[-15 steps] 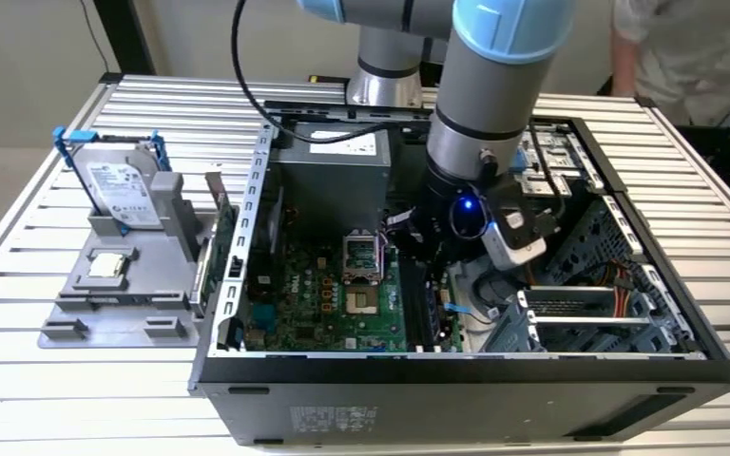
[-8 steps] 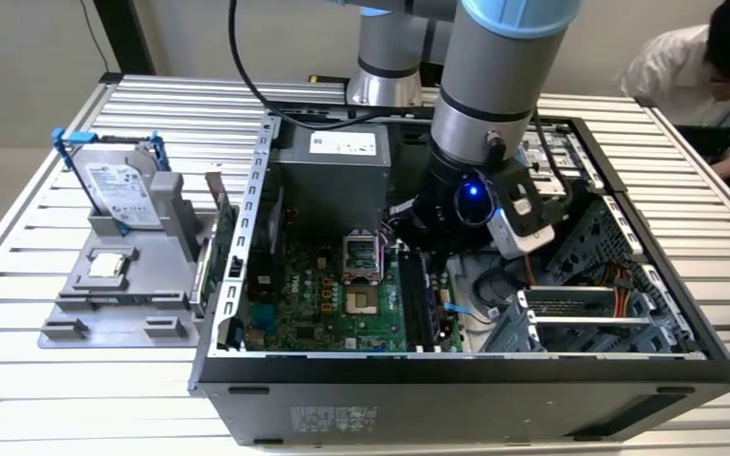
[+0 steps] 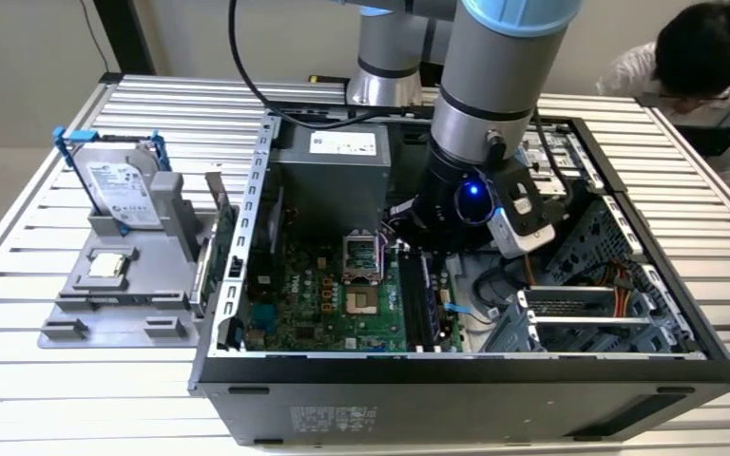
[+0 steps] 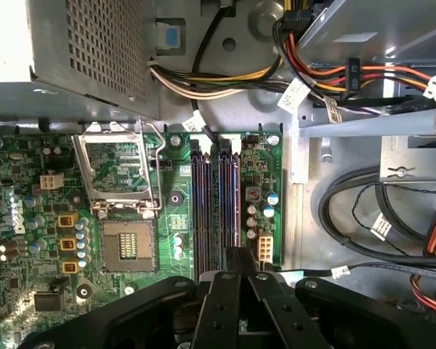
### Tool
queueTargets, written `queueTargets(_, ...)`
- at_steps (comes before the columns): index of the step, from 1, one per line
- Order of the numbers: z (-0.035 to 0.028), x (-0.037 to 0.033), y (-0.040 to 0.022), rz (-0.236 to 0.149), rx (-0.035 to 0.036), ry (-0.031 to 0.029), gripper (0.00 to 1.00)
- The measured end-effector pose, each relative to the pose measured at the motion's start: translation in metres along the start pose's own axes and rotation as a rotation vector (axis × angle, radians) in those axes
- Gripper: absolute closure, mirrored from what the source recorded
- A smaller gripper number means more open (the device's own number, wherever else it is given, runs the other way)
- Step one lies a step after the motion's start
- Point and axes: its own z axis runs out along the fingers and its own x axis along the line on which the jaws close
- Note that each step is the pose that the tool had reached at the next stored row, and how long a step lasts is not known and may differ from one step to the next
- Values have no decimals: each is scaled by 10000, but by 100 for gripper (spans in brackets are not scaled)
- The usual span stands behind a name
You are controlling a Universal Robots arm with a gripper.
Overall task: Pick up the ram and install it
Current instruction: 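Insert the ram into the slot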
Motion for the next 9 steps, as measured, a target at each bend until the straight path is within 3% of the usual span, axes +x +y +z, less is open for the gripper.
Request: queueTargets(9,-1,2,0,0,-6,-3,100)
